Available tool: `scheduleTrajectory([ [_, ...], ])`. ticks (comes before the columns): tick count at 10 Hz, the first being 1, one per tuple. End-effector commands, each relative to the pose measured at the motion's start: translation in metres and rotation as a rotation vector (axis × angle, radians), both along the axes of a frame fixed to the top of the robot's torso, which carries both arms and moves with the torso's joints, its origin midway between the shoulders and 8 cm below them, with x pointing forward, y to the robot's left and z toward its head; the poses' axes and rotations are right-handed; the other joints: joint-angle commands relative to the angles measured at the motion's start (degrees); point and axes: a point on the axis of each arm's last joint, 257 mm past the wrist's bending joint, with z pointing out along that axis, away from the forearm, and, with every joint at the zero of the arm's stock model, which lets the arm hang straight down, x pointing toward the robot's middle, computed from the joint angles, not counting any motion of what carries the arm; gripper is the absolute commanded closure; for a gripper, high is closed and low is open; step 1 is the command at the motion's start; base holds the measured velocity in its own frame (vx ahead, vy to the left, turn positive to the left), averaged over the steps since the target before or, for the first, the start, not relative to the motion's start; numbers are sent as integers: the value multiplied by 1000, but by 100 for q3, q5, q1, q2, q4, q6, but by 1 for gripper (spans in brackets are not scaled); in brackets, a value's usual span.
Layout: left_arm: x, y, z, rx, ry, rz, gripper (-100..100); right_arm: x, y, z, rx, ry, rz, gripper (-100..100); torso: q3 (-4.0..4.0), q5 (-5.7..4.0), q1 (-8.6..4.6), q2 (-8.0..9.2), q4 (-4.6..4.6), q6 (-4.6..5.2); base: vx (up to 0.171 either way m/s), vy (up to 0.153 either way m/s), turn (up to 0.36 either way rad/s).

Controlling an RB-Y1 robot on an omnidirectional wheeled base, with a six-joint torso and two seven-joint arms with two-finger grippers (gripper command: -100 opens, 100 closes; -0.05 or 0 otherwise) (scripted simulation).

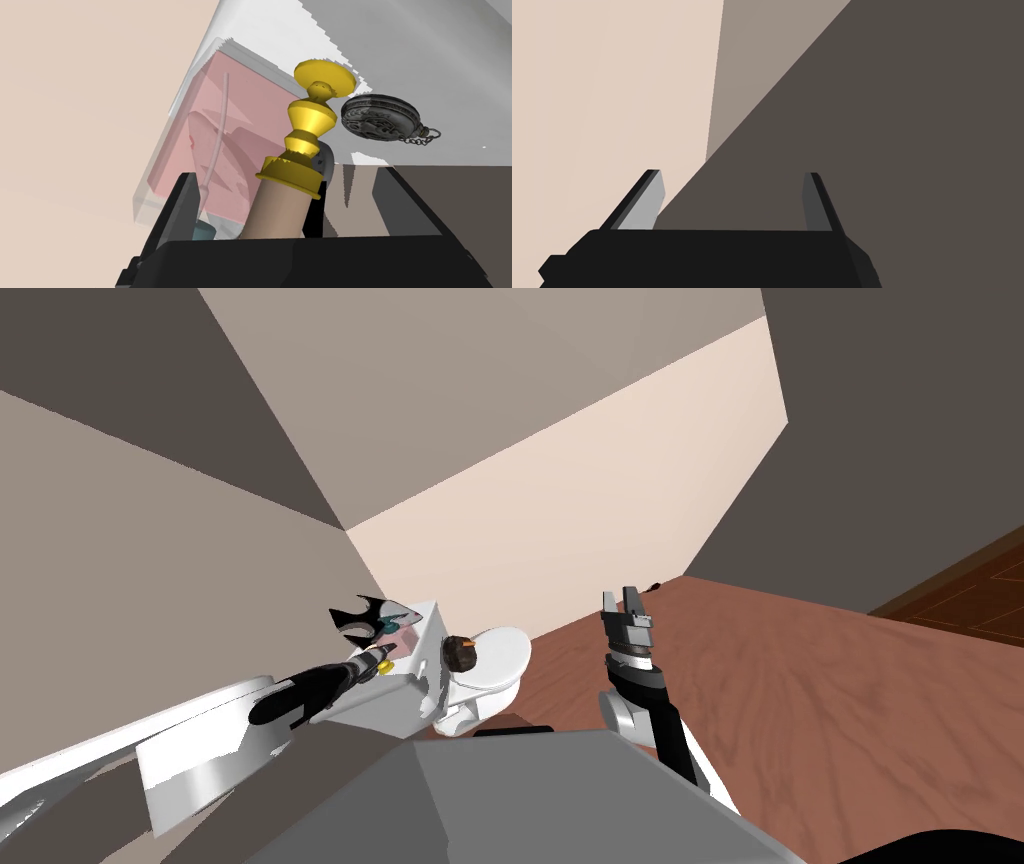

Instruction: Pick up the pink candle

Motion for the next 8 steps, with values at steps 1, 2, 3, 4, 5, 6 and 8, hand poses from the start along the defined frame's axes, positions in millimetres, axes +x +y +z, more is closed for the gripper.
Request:
scheduleTrajectory([
  [1,1,11,-4,0,-1,20,-100,0,0,0,0,0,0,0,0,0,0,0,0,0,-20,-11,-96],
  [2,1,15,-5,0,-1,27,-100,0,0,0,0,0,0,0,3,0,-3,6,1,2,-30,-14,-129],
  [3,1,23,-8,0,-1,40,-100,0,0,0,0,0,0,0,3,2,-2,6,0,5,-33,-15,-140],
  [4,2,30,-11,0,-1,53,-100,0,0,0,0,0,0,0,-1,5,2,2,-3,7,-34,-16,-149],
  [5,2,34,-12,0,-1,60,-100,0,0,0,0,0,0,0,-4,7,5,-3,-4,8,-23,-10,-89],
  [6,2,31,-10,0,-1,54,-100,0,0,0,0,0,0,0,-7,7,8,-8,-5,7,-6,-4,-13],
  [8,2,32,-11,0,-1,55,100,0,0,0,0,0,0,0,-12,8,11,-17,-7,7,0,0,0],
])
